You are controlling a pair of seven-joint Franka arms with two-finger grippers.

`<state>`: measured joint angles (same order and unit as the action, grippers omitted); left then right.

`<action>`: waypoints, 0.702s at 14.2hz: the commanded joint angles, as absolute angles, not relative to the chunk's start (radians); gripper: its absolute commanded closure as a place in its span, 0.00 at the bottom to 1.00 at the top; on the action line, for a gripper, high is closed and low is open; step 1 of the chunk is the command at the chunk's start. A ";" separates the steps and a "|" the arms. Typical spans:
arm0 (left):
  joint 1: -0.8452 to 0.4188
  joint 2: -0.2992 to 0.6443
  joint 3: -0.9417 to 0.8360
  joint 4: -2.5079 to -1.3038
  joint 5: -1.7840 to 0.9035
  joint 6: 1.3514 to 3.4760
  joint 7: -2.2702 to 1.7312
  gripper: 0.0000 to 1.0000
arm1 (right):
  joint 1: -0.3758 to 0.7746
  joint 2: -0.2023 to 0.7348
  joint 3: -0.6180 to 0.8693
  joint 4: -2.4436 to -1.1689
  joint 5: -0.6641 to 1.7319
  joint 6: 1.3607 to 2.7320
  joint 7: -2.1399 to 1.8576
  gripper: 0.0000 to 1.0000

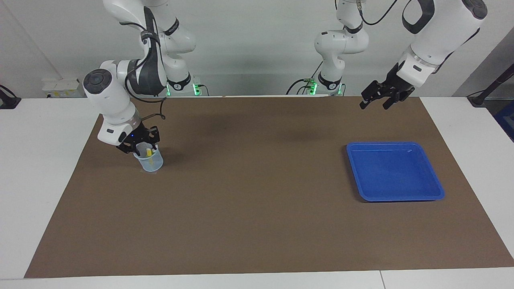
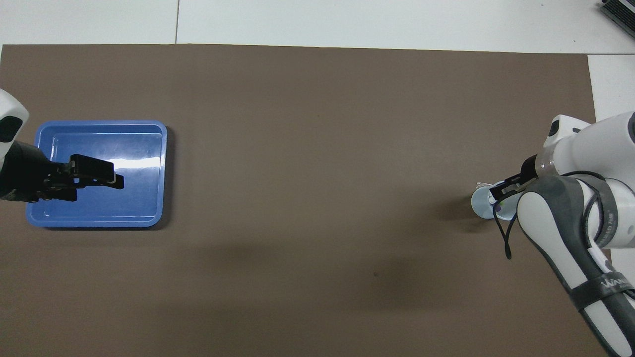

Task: Right arm passes pens to left for tray arrangement
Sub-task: 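Move the left gripper off the tray while the right gripper reaches the cup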

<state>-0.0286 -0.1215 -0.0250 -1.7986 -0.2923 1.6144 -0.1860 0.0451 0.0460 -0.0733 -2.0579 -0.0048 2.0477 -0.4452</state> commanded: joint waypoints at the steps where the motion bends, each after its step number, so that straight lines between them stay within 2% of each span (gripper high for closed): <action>1: -0.035 -0.193 -0.018 -1.916 -0.412 1.693 -0.297 0.00 | 0.032 0.043 -0.067 -2.069 0.006 2.054 -0.469 0.42; 5: -0.038 -0.284 -0.020 -2.092 -0.606 1.830 -0.397 0.00 | 0.025 0.043 -0.067 -2.080 0.008 2.063 -0.468 0.42; 10: -0.078 -0.321 -0.038 -2.171 -0.773 1.974 -0.648 0.00 | 0.020 0.043 -0.067 -2.082 0.009 2.066 -0.468 0.53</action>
<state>-0.0425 -0.2759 -0.0340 -2.1131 -0.7316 1.9009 -0.5490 0.0314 0.0465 -0.0742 -2.0689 -0.0048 2.0477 -0.4452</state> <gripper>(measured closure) 0.000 0.498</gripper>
